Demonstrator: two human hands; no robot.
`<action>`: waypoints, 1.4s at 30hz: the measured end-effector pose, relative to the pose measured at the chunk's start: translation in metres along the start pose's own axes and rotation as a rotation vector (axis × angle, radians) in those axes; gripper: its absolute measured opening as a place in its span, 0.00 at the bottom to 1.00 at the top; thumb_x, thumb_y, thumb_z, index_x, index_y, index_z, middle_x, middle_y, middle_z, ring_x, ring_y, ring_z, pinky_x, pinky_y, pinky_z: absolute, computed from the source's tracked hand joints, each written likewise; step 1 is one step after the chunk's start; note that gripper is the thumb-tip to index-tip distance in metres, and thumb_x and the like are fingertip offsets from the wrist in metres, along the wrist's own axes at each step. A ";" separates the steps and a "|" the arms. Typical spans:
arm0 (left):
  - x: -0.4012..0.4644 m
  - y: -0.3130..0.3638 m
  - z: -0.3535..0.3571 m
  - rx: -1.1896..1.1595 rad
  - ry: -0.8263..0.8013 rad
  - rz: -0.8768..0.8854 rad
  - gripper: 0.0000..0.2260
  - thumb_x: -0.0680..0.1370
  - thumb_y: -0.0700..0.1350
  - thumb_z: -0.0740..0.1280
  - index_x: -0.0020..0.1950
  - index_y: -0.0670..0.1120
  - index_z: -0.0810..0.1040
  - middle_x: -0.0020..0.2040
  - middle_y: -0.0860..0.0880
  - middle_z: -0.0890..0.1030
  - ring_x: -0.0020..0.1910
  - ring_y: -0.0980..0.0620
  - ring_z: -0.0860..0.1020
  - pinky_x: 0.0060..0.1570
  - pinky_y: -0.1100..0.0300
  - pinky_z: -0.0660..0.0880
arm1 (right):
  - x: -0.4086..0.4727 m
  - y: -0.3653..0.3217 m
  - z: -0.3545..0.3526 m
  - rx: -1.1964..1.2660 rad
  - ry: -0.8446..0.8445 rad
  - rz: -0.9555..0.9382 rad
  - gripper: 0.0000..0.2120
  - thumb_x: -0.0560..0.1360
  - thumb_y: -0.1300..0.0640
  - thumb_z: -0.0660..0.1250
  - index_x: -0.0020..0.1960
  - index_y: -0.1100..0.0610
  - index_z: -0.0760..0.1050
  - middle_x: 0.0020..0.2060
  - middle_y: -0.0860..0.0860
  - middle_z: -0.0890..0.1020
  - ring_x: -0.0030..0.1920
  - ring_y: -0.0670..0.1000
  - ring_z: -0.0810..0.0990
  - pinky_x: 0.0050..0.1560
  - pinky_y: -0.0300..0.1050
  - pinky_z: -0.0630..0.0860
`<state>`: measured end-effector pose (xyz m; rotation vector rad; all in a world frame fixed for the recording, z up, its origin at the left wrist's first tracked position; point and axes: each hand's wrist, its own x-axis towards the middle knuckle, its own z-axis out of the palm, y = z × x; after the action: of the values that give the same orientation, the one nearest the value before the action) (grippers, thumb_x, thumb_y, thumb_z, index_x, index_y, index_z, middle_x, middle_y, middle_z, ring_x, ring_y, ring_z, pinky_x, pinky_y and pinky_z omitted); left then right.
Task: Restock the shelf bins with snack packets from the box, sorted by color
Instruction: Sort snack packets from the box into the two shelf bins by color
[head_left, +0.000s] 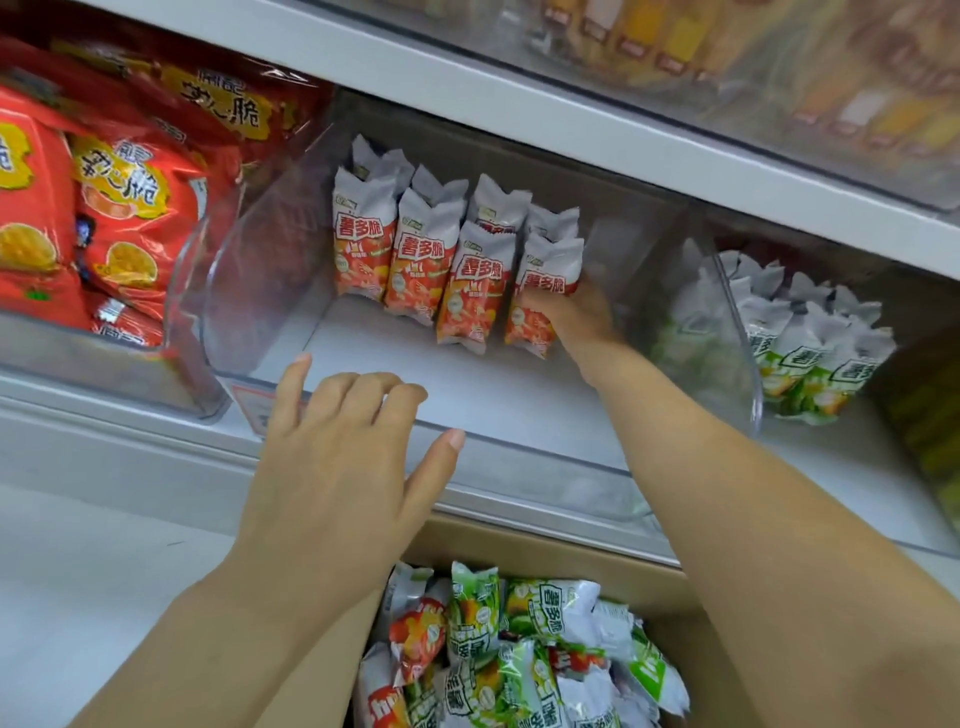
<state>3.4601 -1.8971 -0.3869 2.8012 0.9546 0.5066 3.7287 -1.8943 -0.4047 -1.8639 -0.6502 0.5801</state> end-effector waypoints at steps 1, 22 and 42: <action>0.000 0.000 0.000 -0.001 0.001 -0.001 0.22 0.79 0.59 0.52 0.54 0.47 0.80 0.52 0.49 0.81 0.54 0.45 0.79 0.68 0.42 0.60 | 0.000 0.000 0.000 -0.018 0.007 0.005 0.19 0.69 0.56 0.72 0.59 0.49 0.75 0.50 0.47 0.83 0.50 0.48 0.82 0.54 0.47 0.78; -0.001 -0.002 0.003 -0.008 0.023 0.000 0.22 0.79 0.59 0.53 0.55 0.48 0.80 0.52 0.51 0.81 0.54 0.46 0.78 0.69 0.43 0.59 | -0.008 -0.017 0.006 0.058 -0.030 0.032 0.23 0.71 0.68 0.61 0.65 0.57 0.66 0.44 0.47 0.76 0.41 0.43 0.74 0.37 0.36 0.71; -0.002 -0.003 0.005 0.014 0.072 0.026 0.21 0.79 0.59 0.53 0.54 0.48 0.80 0.51 0.51 0.81 0.52 0.46 0.78 0.69 0.45 0.58 | -0.014 -0.010 0.017 -0.502 0.031 0.128 0.69 0.58 0.34 0.77 0.77 0.53 0.30 0.78 0.55 0.51 0.76 0.60 0.55 0.71 0.60 0.61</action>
<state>3.4585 -1.8960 -0.3933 2.8286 0.9404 0.6100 3.7057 -1.8886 -0.4002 -2.3926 -0.7037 0.4972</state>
